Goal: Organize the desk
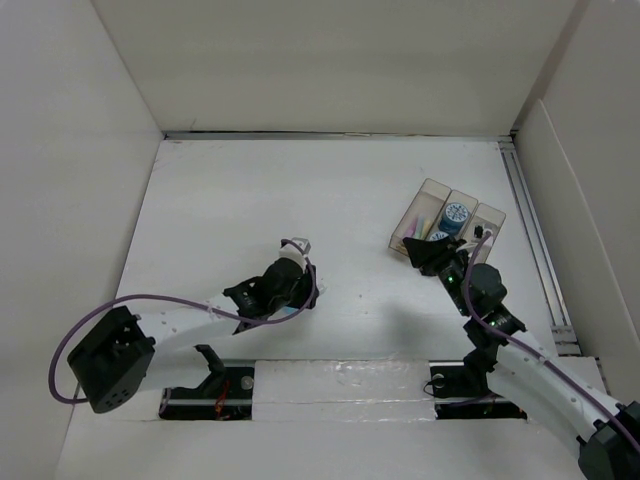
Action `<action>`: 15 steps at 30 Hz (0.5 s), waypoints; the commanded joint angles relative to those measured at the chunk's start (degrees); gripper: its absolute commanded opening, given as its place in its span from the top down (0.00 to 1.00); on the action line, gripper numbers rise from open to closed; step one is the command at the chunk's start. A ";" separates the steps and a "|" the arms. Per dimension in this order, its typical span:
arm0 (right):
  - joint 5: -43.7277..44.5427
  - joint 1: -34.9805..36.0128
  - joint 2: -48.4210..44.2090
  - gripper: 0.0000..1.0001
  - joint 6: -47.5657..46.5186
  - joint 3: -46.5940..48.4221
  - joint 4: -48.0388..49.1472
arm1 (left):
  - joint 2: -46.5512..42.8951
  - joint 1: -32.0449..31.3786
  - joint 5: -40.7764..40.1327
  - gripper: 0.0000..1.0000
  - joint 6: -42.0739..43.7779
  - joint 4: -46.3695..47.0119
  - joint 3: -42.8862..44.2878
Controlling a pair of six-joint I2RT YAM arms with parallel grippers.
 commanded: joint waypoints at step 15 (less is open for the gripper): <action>-0.56 0.70 0.20 0.59 -1.00 2.62 3.35 | 11.06 -0.24 -1.06 0.65 -0.05 -0.70 5.53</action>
